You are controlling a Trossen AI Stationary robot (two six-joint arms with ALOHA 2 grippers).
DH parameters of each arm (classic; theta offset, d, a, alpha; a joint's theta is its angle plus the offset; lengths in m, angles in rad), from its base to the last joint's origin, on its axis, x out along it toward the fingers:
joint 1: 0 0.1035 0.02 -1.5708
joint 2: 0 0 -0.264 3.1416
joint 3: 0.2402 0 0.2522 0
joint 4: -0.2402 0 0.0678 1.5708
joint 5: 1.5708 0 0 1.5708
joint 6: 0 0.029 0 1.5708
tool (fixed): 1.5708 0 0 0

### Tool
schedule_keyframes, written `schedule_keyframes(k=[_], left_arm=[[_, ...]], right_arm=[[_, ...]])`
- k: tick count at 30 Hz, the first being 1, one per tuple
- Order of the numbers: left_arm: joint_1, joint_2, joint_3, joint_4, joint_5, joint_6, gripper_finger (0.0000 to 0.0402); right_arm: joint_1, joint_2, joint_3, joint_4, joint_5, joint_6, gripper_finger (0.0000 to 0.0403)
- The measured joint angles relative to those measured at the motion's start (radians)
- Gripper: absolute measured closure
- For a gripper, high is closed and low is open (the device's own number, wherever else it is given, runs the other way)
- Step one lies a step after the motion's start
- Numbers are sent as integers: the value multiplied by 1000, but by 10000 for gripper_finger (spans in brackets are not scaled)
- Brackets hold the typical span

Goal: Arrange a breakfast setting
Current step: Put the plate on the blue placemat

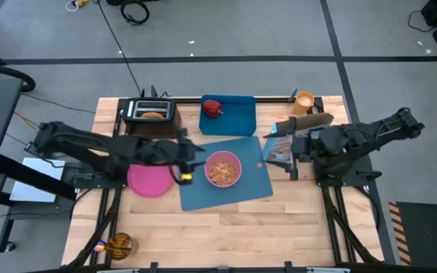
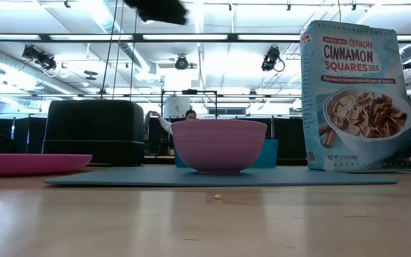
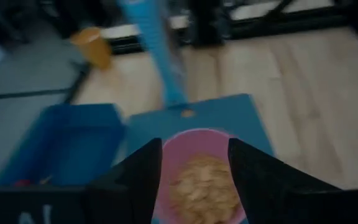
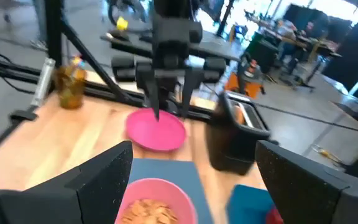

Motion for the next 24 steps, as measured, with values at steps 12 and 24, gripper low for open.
schedule_keyframes(k=[12, 24], left_arm=[[-100, -290, 0, -452, 139, -503, 214], [-367, -203, 0, -615, 127, -862, 214]], right_arm=[[-126, 165, 145, -71, -86, -61, 55], [-235, 214, 146, 21, -168, -113, 55]])
